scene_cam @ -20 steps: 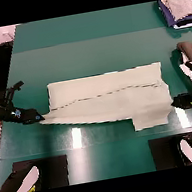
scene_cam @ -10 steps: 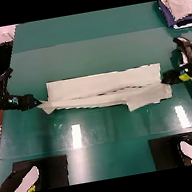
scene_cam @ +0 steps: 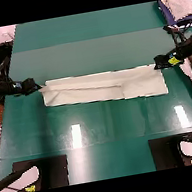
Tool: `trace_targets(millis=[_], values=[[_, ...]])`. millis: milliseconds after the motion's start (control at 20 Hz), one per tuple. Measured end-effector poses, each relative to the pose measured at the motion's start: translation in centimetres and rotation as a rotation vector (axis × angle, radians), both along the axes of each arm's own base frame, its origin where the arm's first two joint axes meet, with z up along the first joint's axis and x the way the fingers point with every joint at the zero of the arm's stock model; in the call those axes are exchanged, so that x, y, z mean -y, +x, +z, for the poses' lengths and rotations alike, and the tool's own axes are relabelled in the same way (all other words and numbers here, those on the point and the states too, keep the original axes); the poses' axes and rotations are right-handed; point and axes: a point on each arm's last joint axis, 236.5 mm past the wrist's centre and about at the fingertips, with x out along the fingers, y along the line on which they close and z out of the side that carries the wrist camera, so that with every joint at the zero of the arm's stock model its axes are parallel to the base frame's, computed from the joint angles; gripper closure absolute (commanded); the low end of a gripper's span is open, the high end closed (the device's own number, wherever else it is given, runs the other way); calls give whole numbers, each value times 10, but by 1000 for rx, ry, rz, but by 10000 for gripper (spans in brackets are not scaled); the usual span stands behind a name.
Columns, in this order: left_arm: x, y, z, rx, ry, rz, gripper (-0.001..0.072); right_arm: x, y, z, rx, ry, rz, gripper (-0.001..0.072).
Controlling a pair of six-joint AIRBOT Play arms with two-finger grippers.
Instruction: Fold the shirts.
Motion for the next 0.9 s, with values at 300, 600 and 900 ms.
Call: trace_targets(millis=[300, 600, 900], values=[[-15, 58, 7, 73, 6, 49, 189, 3, 36, -11, 54, 15, -54, 174], [-17, 76, 21, 95, -12, 78, 527, 11, 49, -12, 66, 156, -149, 175], [4, 42, 13, -28, -48, -47, 677, 58, -6, -44, -97, 222, -182, 36]])
